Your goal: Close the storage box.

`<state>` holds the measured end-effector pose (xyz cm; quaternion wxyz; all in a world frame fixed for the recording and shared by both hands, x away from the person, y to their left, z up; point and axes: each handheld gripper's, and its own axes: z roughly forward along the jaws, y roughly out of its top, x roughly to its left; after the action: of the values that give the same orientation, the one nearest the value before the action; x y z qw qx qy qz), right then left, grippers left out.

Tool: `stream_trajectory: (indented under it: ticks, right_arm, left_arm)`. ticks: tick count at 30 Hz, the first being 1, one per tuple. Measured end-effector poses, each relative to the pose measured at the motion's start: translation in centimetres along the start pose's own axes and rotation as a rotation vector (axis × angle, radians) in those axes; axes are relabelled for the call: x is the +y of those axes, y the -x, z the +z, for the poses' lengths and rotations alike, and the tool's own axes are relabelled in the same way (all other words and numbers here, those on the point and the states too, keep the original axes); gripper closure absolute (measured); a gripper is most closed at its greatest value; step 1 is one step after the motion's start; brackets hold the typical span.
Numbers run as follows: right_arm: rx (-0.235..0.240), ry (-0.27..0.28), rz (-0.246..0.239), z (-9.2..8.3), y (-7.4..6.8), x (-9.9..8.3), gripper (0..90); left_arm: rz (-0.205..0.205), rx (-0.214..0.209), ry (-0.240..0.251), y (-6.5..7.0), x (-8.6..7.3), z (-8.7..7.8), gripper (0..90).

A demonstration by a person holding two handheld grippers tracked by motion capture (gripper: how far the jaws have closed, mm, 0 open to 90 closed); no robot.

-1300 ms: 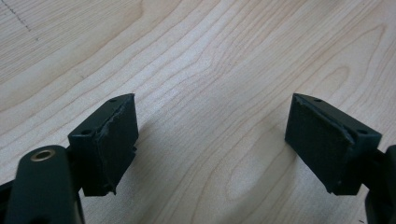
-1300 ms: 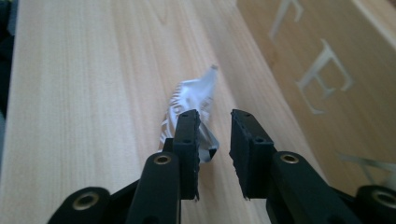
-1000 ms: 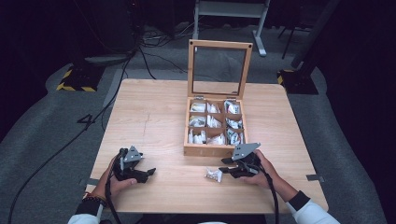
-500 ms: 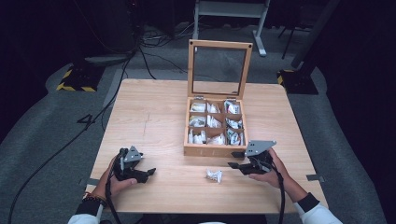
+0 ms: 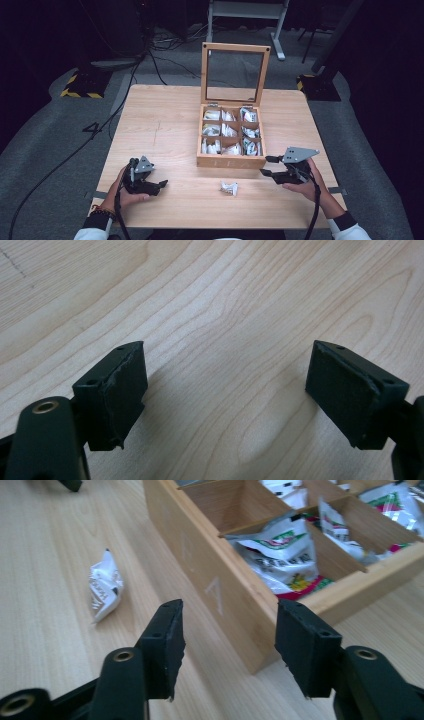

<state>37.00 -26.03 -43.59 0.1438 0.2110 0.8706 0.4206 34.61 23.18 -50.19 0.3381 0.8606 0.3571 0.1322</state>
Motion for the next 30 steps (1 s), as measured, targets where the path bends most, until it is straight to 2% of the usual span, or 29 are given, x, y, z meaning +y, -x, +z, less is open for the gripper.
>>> stream_trajectory:
  ticks: [5, 9, 11, 13, 15, 17, 20, 26, 28, 29, 30]
  right_arm:
    - [-0.024, 0.006, 0.031, -0.6, 0.7, -0.6, 39.7]
    - [-0.058, -0.003, 0.057, -0.9, 1.5, -1.1, 34.4]
    - [-0.078, -0.002, 0.075, -1.0, 1.9, -1.3, 32.9]
    - [-0.084, -0.003, 0.096, -1.0, 2.5, -1.3, 33.0]
    - [-0.088, 0.002, 0.114, -1.1, 2.9, -1.4, 33.7]
    - [-0.099, 0.006, 0.123, -1.1, 3.4, -1.3, 33.7]
    - [-0.121, 0.012, 0.14, -1.1, 4.1, -1.2, 33.7]
    - [-0.152, 0.016, 0.187, -0.7, 6.3, -0.4, 30.2]
    - [-0.166, 0.028, 0.2, -0.7, 7.1, 0.1, 30.3]
    - [-0.174, 0.033, 0.202, -0.7, 7.4, 0.3, 30.4]
    - [-0.186, 0.043, 0.209, -0.7, 7.7, 0.5, 30.7]
  left_arm:
    - [0.013, -0.004, -0.02, 0.6, 0.9, 0.5, 17.4]
    - [0.033, -0.028, -0.031, 0.9, 1.6, 0.8, 17.6]
    - [0.035, -0.036, -0.023, 0.9, 2.0, 0.7, 18.0]
    - [0.02, -0.043, 0.005, 0.7, 2.5, 0.5, 18.0]
    - [0.029, -0.04, 0.006, 0.4, 2.8, 0.5, 18.0]
    - [0.021, -0.036, 0.011, 0.2, 3.2, 0.4, 17.9]
    - [0.011, -0.024, 0.041, -0.3, 3.9, 0.3, 17.9]
    - [0.011, -0.018, 0.07, -1.4, 6.7, 0.5, 17.8]
    - [0.021, -0.004, 0.086, -1.7, 7.8, 0.8, 17.8]
    - [0.008, -0.013, 0.091, -1.9, 8.4, 0.9, 17.8]
    - [0.014, -0.006, 0.096, -2.1, 9.0, 1.0, 17.6]
